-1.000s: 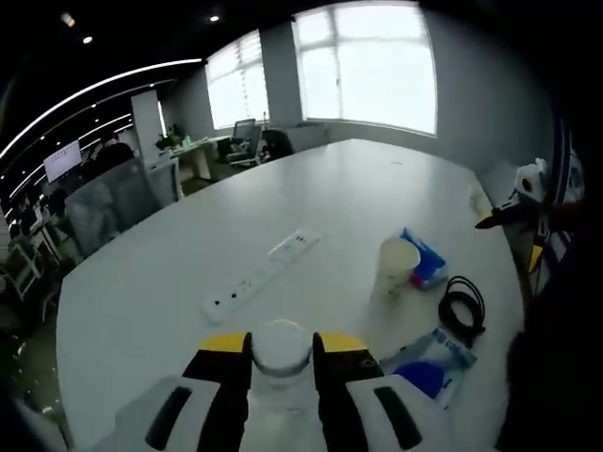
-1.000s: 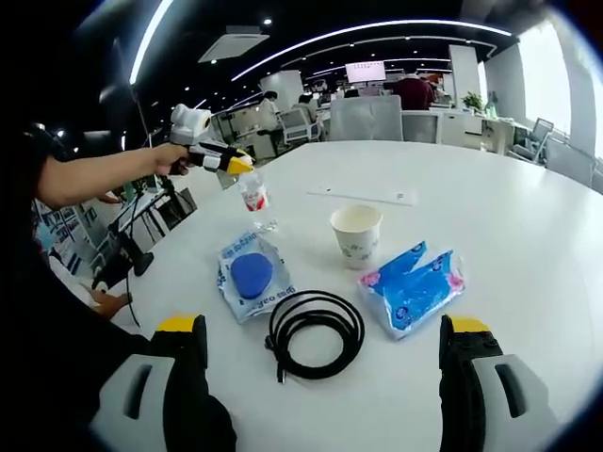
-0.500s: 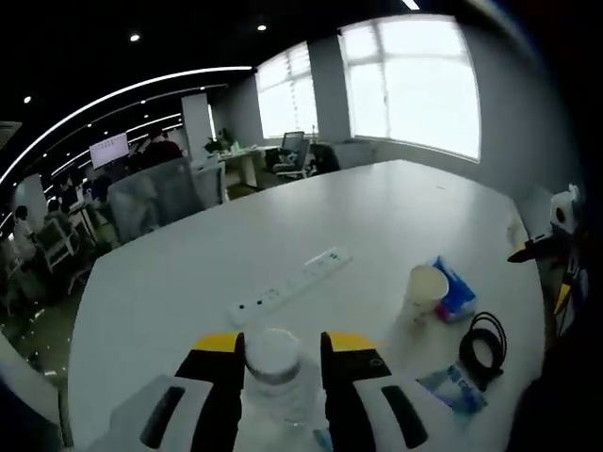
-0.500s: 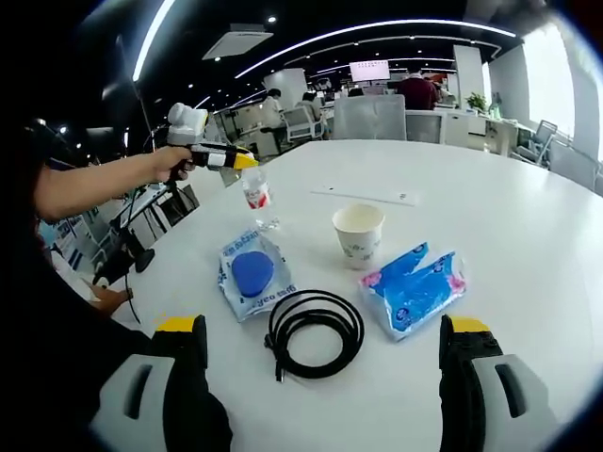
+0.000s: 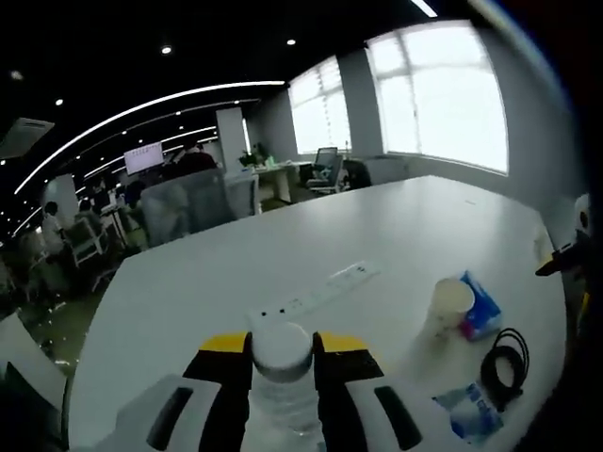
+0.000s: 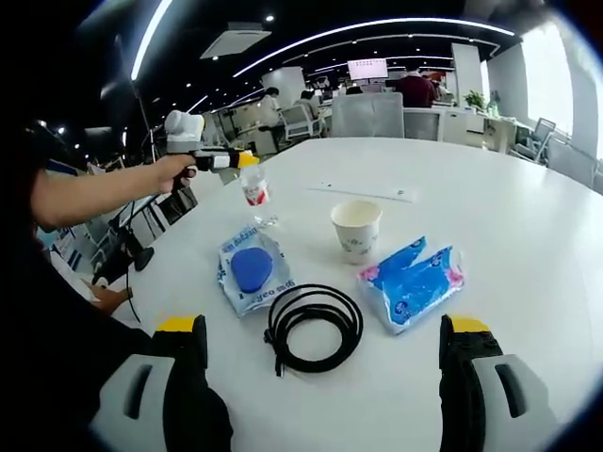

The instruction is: Arrange the tabletop items into an orderly group along one side of the table until the central work area is clear of visible clutter.

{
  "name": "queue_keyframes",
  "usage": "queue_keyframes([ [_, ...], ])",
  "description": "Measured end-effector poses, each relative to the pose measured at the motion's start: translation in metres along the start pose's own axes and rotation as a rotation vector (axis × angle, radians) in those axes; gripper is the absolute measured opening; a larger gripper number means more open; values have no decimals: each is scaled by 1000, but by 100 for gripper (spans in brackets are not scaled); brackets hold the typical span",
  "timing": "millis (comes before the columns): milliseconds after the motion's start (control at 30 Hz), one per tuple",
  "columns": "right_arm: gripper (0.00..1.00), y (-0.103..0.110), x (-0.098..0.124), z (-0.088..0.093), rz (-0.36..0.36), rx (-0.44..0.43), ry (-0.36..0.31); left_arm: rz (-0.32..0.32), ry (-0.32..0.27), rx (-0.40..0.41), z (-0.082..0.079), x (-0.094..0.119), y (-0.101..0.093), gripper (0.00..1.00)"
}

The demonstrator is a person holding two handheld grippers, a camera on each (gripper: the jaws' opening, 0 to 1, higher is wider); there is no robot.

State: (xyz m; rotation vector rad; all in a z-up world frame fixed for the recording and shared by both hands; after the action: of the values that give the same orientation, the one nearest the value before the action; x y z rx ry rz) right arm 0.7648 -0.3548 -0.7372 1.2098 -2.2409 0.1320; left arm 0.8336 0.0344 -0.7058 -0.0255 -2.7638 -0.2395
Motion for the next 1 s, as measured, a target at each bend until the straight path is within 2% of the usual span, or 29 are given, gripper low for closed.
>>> queue_keyframes([
  [333, 100, -1, 1, -1, 7, -2, -2, 45, -6, 12, -5, 1, -5, 21],
  [600, 100, -3, 5, 1, 14, -4, -3, 154, 15, 3, -4, -1, -5, 20],
  [767, 100, -4, 7, 2, 24, -10, -6, 228, 28, -33, -5, -3, -3, 20],
  [867, 100, -4, 7, 2, 26, -11, -6, 287, 22, -37, -13, -1, -8, 20],
  [1000, 100, -4, 7, 2, 28, -10, -3, 398, 28, -59, -19, -1, -14, 20],
])
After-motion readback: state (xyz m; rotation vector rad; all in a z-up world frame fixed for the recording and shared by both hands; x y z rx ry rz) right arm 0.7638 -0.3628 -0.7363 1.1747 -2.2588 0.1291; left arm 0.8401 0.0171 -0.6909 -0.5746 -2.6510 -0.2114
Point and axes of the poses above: the point that each gripper's makers call its tool centre point, and the gripper's own axes: x roughly backward along the fingers, y roughly to its left, z roughly out of its underside, the point moved 4 cm from there along x, roughly backward along the fingers, and after that the axes turned 4 degrees about -y, right-handed, at the moved point
